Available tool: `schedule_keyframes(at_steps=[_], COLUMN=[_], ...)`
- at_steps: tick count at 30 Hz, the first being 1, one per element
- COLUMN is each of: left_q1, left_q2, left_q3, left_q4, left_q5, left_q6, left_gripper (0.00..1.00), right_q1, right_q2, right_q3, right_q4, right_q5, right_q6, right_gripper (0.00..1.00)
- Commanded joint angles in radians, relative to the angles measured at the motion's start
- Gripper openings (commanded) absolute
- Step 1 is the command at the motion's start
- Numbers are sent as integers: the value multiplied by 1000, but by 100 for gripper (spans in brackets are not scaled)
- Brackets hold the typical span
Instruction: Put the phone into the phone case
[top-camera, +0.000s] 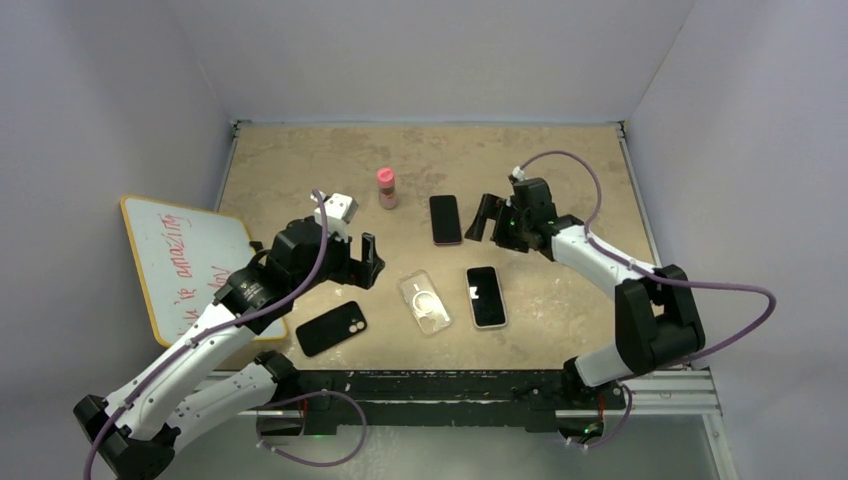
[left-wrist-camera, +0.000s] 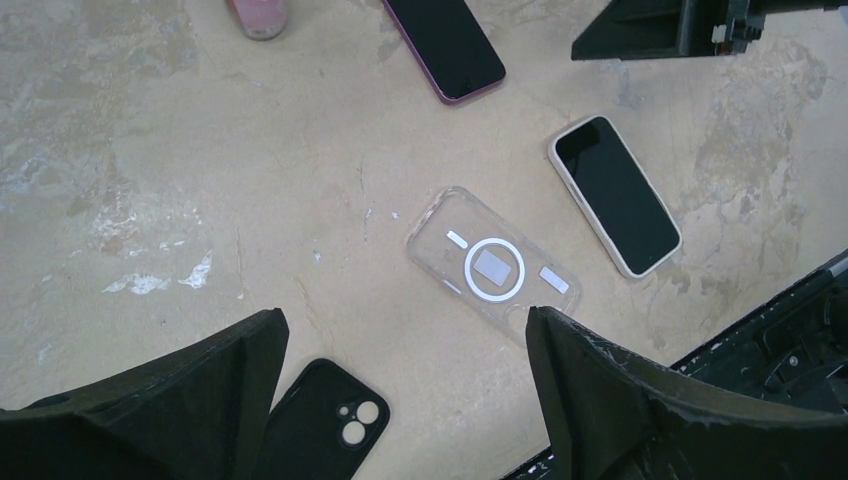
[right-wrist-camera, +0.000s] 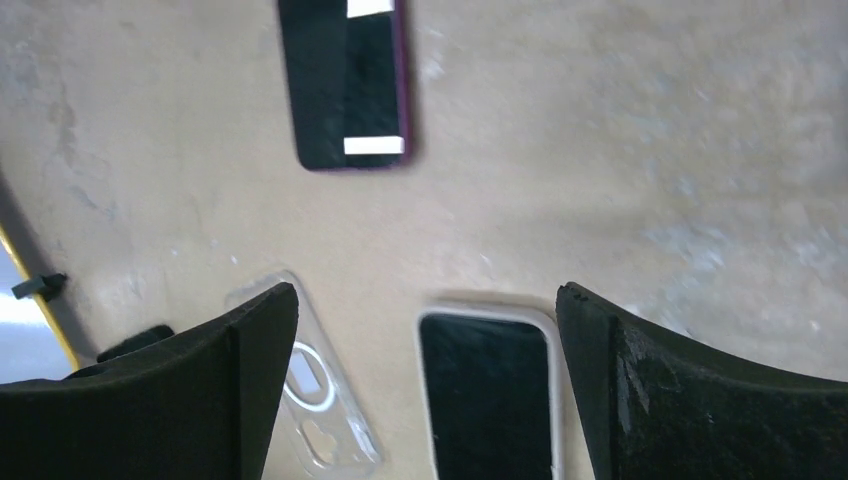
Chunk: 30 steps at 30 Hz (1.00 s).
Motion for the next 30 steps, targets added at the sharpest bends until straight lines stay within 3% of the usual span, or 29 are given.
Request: schedule_keyframes(at_steps=[1, 10, 20, 30], left_q1=[-1, 0, 0, 0], left_q2=[-11, -57, -49, -61], left_q3=[8, -2, 2, 2], left_q4=[-9, -4, -5, -7], left_q5=[-40, -60, -54, -66], left_q6=[-10, -26, -19, -18], left_gripper=[94, 96, 96, 96], right_q1=[92, 185, 281, 291], right_q2=[74, 299, 522, 605], right_q3=[137, 343, 579, 622], right_q4=[15, 32, -90, -90], right_q5=[168, 308, 519, 551], right_q6=[13, -9, -59, -87], right_gripper=[99, 99, 99, 99])
